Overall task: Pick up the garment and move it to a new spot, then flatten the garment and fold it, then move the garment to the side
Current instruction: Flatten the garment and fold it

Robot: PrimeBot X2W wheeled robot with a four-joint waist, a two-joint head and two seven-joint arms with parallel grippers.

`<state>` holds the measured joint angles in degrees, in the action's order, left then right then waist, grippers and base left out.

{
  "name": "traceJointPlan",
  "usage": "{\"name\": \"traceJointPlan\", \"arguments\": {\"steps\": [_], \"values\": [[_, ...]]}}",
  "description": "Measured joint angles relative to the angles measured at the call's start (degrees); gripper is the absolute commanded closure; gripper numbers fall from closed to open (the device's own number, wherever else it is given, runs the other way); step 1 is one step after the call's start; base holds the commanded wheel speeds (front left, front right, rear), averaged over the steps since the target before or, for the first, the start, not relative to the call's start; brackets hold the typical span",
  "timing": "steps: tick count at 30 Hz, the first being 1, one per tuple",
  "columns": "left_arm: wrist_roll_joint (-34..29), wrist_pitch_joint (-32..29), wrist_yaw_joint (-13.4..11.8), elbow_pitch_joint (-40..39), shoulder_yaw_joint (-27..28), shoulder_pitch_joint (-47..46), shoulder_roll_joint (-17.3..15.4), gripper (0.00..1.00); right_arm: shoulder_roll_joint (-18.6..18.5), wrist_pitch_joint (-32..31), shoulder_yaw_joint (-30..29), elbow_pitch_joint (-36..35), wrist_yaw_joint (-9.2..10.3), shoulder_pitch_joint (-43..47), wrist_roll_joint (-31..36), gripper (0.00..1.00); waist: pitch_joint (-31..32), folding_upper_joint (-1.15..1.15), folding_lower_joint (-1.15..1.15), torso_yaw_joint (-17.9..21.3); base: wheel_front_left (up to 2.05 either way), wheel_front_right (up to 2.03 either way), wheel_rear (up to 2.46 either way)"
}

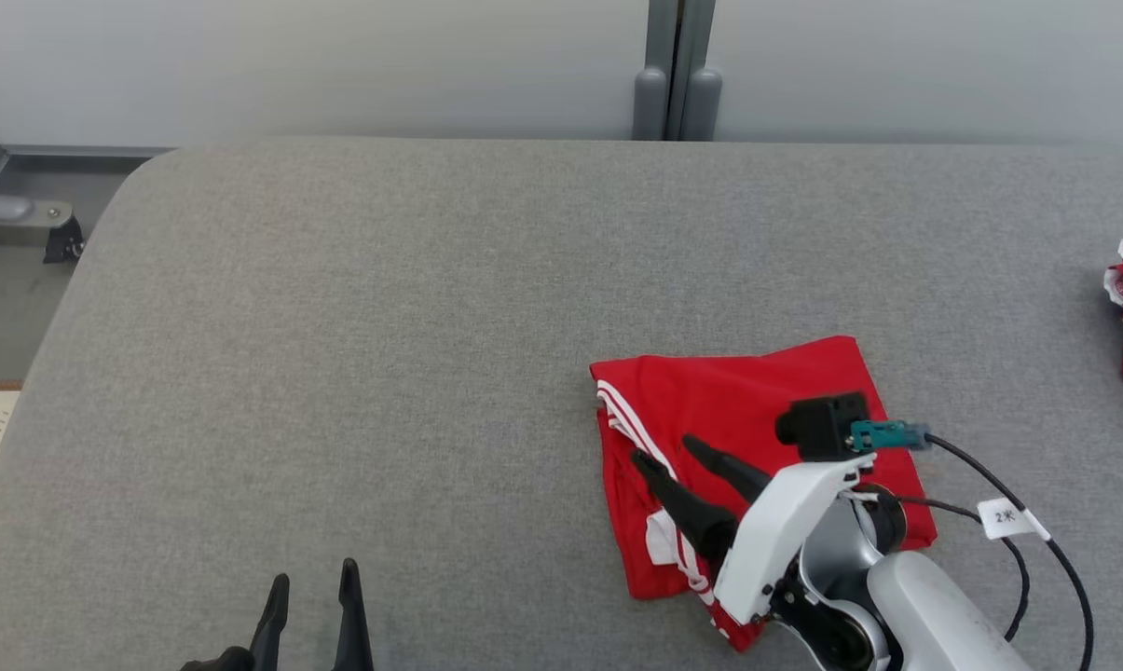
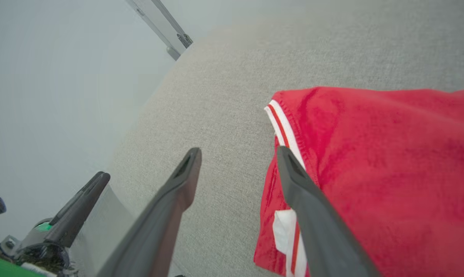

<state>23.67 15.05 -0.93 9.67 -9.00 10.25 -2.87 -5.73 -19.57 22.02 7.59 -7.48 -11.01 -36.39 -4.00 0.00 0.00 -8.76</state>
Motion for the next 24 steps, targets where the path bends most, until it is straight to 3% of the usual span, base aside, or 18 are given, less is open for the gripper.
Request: {"name": "traceJointPlan", "arguments": {"steps": [5,10,15,24], "values": [[-1.21,0.0,0.51,-0.3,1.63,1.05,0.0,0.0,-5.39,11.92,-1.29,-3.56,0.0,2.63,6.54,0.0,2.22,0.0,0.0,0.92,0.0,0.0,0.0],[-2.59,0.0,0.97,-0.68,3.07,2.68,0.0,0.0,-10.31,25.3,-6.81,-0.12,-0.05,6.78,19.68,0.0,4.34,0.0,0.0,2.07,0.0,0.0,0.0],[-2.83,0.0,1.26,-0.86,3.96,3.41,0.0,0.0,-8.93,33.25,-14.63,5.21,-0.05,11.11,25.14,0.0,5.85,0.0,0.0,3.03,0.0,0.0,0.0],[-2.61,0.0,1.09,-1.0,4.09,4.44,0.0,0.0,-6.56,34.56,-21.67,8.25,-0.05,14.87,27.81,0.0,7.24,0.0,0.0,3.95,0.0,0.0,0.0]]}}
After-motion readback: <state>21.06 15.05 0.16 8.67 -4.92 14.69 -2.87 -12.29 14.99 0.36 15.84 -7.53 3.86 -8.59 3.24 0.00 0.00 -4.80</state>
